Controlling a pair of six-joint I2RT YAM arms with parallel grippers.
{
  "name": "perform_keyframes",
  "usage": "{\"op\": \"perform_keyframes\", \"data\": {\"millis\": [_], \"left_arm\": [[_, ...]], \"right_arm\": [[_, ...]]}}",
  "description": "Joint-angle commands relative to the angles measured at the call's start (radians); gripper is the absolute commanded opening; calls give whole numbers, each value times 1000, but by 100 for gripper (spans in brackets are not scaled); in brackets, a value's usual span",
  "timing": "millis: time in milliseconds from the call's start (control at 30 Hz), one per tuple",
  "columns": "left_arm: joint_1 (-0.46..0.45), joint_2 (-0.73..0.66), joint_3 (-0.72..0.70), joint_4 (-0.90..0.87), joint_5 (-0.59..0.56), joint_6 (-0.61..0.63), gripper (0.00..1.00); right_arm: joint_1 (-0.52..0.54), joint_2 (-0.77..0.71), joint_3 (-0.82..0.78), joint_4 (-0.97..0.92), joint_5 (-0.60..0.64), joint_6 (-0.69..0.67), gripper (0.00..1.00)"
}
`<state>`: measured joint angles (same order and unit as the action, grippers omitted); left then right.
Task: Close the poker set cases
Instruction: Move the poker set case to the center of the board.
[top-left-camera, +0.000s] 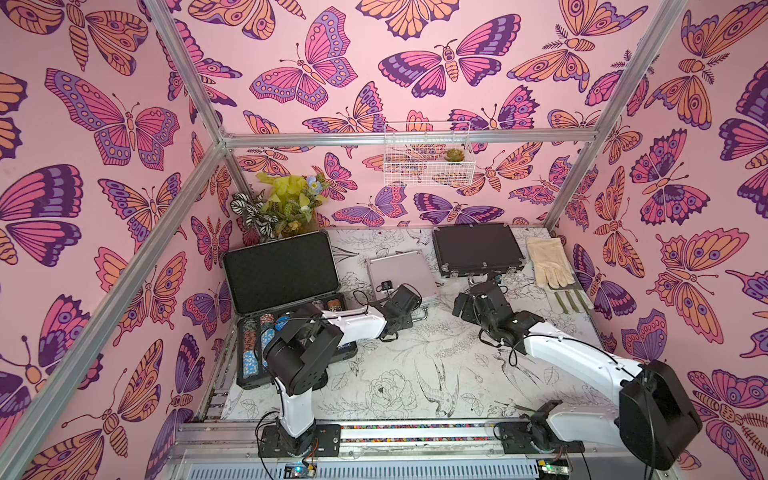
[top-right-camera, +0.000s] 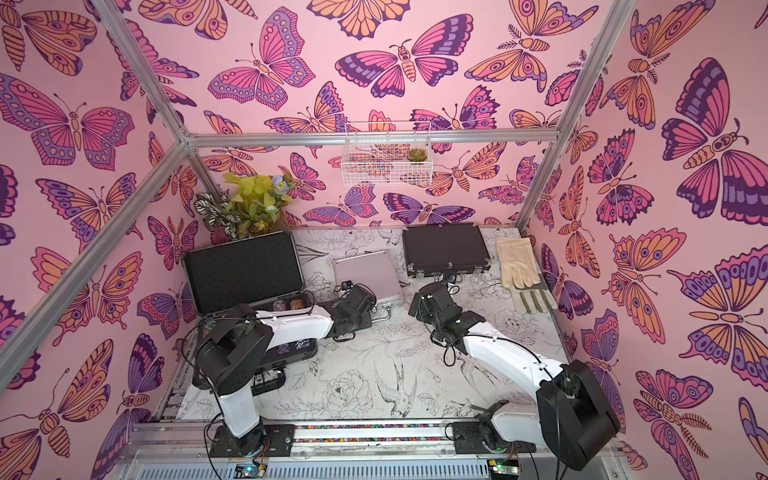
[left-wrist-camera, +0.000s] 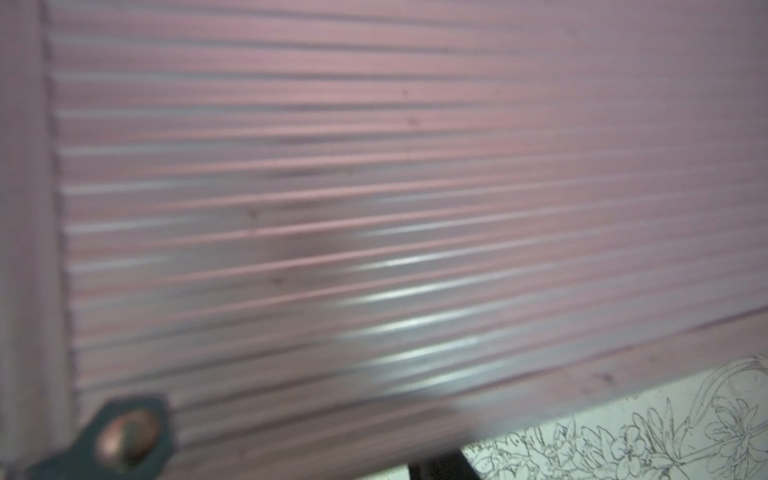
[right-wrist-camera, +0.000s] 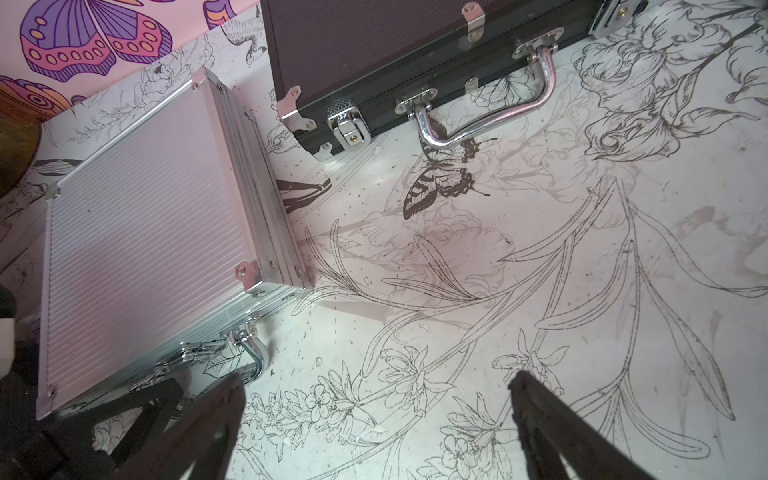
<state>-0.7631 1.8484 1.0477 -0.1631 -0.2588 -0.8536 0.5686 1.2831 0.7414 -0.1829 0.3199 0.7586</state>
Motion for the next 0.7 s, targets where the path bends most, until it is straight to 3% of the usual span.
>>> {"op": "perform_keyframes", "data": {"millis": [0, 267, 467, 667], "left_arm": [[-16, 28, 26, -57, -31, 2, 29], [-41, 31, 52, -125, -138, -41, 23], [41, 58, 86, -132, -99, -21, 18], [101, 124, 188, -122, -51, 110, 18]], "right_arm": [[-10, 2, 19, -9, -3, 0, 100], [-19, -11, 14, -19, -11, -2, 100], [-31, -26, 7, -35, -12, -8, 100], [-58, -39, -7, -33, -19, -15, 100]]}}
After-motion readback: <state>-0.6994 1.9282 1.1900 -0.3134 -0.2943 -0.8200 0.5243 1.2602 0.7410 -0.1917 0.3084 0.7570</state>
